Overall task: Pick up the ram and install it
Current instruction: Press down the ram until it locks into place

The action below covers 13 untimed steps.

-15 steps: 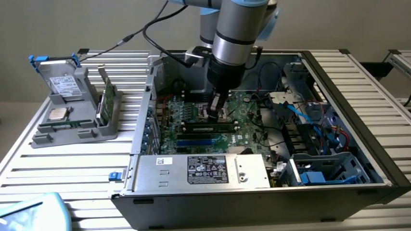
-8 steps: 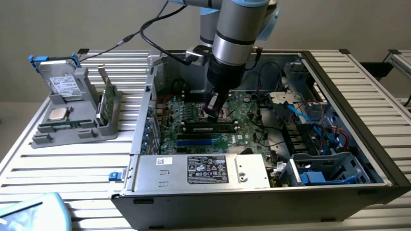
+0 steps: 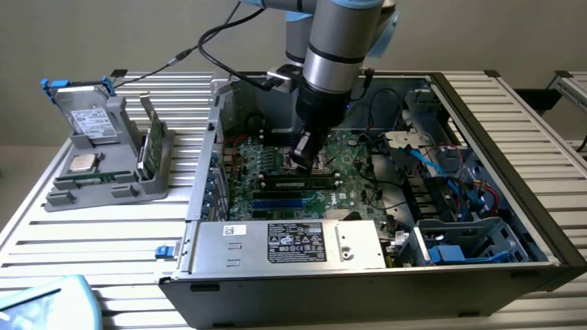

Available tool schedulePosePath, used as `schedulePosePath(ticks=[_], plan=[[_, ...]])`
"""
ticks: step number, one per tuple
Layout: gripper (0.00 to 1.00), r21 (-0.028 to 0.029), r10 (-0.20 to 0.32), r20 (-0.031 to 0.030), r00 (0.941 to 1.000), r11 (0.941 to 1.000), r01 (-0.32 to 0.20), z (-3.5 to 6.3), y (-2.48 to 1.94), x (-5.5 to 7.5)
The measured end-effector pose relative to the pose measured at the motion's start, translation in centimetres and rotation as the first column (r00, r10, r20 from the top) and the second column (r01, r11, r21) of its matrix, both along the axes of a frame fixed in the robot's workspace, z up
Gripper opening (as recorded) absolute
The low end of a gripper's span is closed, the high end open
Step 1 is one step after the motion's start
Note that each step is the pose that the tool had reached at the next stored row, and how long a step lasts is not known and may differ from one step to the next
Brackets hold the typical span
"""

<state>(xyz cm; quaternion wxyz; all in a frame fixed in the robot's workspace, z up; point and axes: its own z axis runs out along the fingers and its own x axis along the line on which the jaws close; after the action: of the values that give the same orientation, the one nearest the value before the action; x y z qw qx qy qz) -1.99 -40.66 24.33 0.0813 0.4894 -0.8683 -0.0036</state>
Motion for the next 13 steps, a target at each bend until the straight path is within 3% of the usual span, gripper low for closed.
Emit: schedulePosePath(ticks=[7, 10, 13], plan=[[0.11, -0.0248, -0.066, 0.0116, 0.9978, 0.9975, 0.066, 0.01, 0.00, 0.00], [0.11, -0.0297, -0.096, 0.0160, 0.9952, 0.9949, 0.097, 0.01, -0.01, 0.00], [0.11, -0.0309, -0.128, 0.0210, 0.9915, 0.9912, 0.129, 0.00, 0.01, 0.00]])
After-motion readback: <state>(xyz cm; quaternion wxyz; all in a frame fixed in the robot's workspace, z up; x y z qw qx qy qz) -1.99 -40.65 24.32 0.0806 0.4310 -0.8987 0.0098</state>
